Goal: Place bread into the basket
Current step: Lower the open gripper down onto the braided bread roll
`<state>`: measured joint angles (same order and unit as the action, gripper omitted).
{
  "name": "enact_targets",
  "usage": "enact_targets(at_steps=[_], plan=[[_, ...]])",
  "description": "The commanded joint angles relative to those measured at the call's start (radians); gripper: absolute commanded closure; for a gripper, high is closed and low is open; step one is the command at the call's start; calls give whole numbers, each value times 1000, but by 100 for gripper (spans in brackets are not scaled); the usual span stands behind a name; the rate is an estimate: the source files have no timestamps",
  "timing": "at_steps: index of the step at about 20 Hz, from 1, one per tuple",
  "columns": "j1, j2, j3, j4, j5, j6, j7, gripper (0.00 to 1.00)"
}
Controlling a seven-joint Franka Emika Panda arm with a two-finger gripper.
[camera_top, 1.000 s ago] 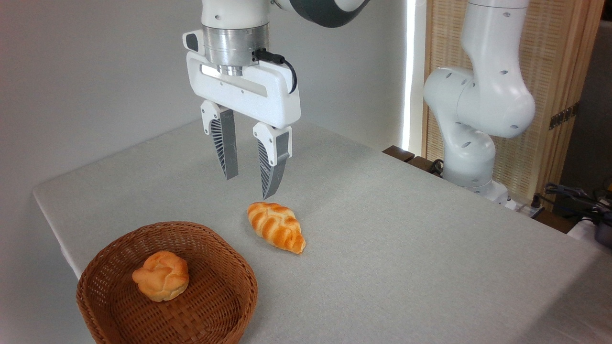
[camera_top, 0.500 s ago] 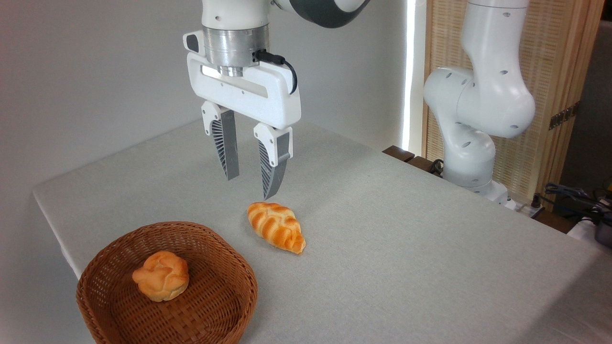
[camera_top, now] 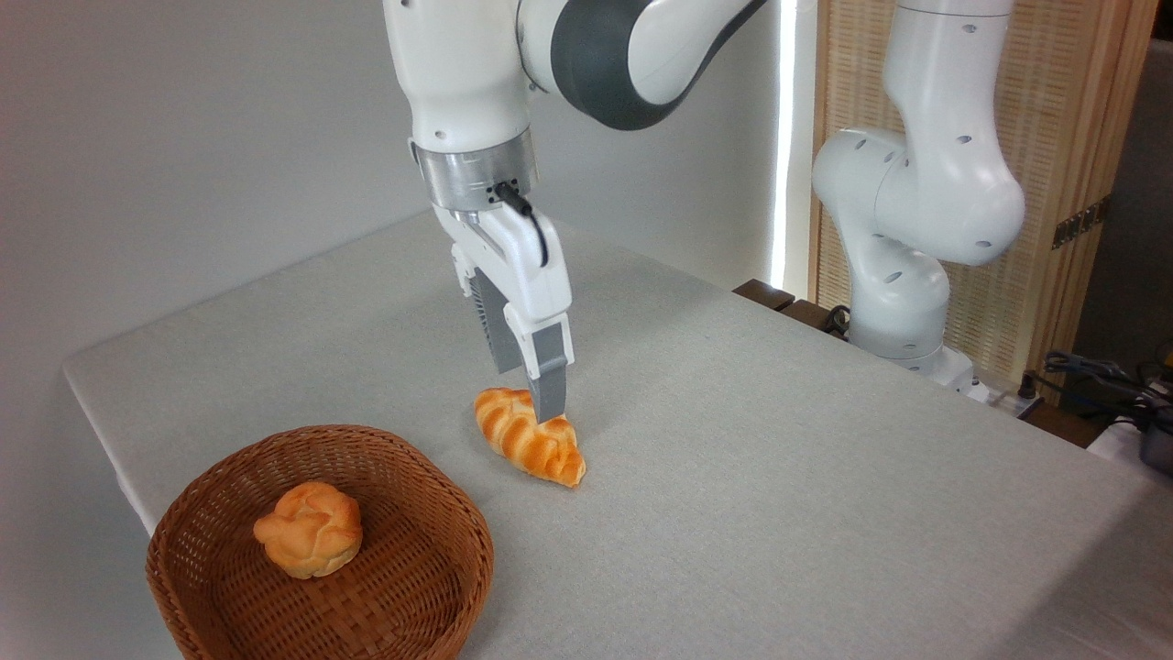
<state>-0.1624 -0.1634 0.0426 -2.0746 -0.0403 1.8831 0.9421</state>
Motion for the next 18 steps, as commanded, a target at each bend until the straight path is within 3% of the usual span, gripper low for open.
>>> enact_targets(at_steps=[1, 5, 8, 11, 18], plan=[[-23, -16, 2, -27, -6, -19, 242, 0], [-75, -15, 3, -56, -1, 1, 508, 0], [-91, -13, 3, -62, 3, 8, 641, 0], [-132, -2, 3, -87, 71, 85, 684, 0], [-183, 27, 2, -150, 148, 186, 695, 0]])
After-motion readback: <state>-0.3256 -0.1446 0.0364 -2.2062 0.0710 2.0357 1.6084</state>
